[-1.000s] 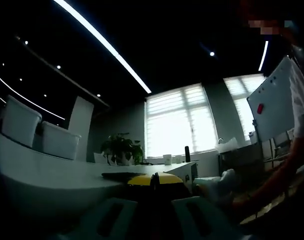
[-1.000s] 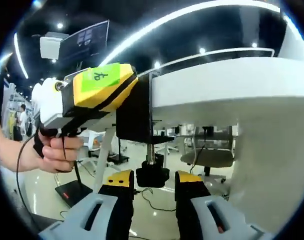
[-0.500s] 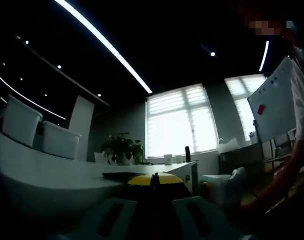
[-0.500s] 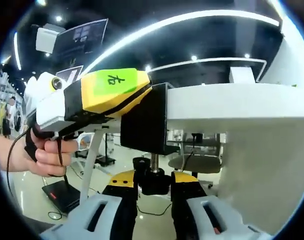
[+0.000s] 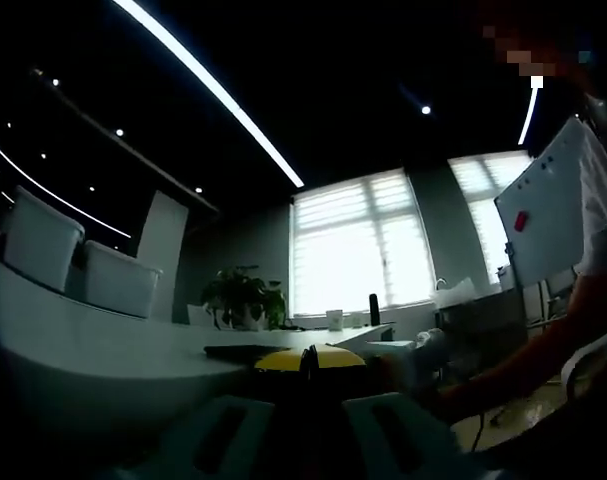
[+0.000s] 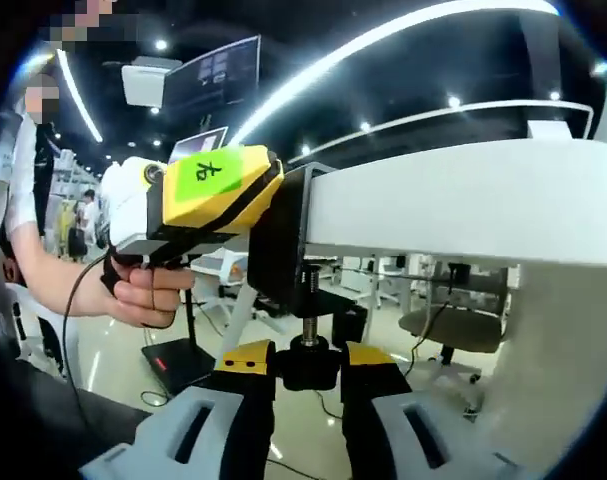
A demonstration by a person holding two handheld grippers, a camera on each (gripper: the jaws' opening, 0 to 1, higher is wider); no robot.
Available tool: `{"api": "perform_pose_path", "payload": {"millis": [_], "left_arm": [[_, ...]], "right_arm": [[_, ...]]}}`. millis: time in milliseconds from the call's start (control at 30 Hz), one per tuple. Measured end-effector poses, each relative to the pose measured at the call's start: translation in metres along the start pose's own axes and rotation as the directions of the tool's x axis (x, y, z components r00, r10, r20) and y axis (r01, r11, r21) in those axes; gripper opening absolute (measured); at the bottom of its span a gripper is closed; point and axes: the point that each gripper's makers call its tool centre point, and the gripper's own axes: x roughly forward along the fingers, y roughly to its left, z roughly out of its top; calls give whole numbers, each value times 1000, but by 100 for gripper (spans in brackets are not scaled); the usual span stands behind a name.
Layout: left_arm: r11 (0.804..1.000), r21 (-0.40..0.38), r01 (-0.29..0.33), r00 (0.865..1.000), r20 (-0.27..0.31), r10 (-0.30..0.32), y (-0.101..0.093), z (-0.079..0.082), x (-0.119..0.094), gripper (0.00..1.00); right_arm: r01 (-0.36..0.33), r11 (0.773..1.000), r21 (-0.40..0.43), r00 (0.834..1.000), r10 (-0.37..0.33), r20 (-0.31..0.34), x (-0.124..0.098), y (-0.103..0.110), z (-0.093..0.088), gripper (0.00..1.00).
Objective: Clamp the fixed fixture on the desktop, loosen the retaining clip, secure it to the edge of the desk, and tighten the retaining clip.
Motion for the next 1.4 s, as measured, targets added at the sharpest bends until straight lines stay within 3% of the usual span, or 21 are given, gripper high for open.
{"api": "perform_pose_path", "payload": {"millis": [133, 233, 433, 500, 567, 633, 767, 800, 867, 1033, 1067, 1100, 1133, 1167, 1233, 1400], "left_arm": [[1000, 1, 3, 1000, 0, -3, 0, 0, 0, 2], [1000, 2, 4, 1000, 0, -4, 0, 0, 0, 2], [1000, 3, 4, 1000, 0, -4, 0, 0, 0, 2], [1000, 6, 3, 1000, -2, -3, 0, 0, -1, 2], [1000, 3, 4, 1000, 0, -4, 1, 1, -1, 2], [1000, 1, 4, 1000, 2, -4, 1, 1, -1, 2], [1000, 6, 0, 1000, 0, 0, 0, 1, 0, 2], [1000, 6, -3, 1000, -2, 3, 0, 1, 0, 2], [1000, 5, -9, 1000, 0, 9, 0, 2, -1, 2], [1000, 17, -12, 1000, 0, 12, 1, 2, -1, 2], [1000, 22, -11, 1000, 0, 11, 0, 2, -1, 2], [1000, 24, -9, 1000, 0, 9, 0, 2, 0, 2], [1000, 25, -9, 1000, -1, 9, 0, 2, 0, 2], [1000, 27, -10, 1000, -3, 10, -1, 2, 0, 2], [998, 67, -12, 1000, -13, 13, -3, 1, 0, 2], [998, 54, -10, 1000, -13, 11, -3, 1, 2, 2]], "right_arm": [[-43, 999, 7, 999, 43, -9, 1, 0, 0, 25], [-36, 999, 8, 999, 36, -1, 1, 1, -1, 25], [93, 995, 22, 996, -93, 9, -8, -5, -12, 33], [155, 988, -25, 988, -155, -5, -15, -6, -18, 35], [224, 975, 7, 974, -224, 13, -23, -3, -19, 35], [297, 955, 14, 954, -297, 30, -29, -2, -17, 35], [447, 894, 37, 893, -449, 39, -34, 5, -12, 35], [504, 863, 40, 862, -505, 30, -35, 5, -12, 34], [563, 825, 52, 825, -564, 33, -34, 9, -8, 33], [666, 745, 44, 743, -668, 50, -29, 9, 0, 33], [697, 716, 41, 715, -698, 47, -31, 5, 0, 32], [733, 677, 67, 673, -736, 69, -34, -1, 4, 31], [749, 658, 69, 654, -752, 83, -35, -4, 6, 31], [759, 649, 47, 645, -760, 75, -32, -7, 6, 31], [759, 649, 62, 645, -761, 67, -27, -11, 4, 31], [742, 668, 54, 666, -744, 55, -17, -11, 0, 27]]}}
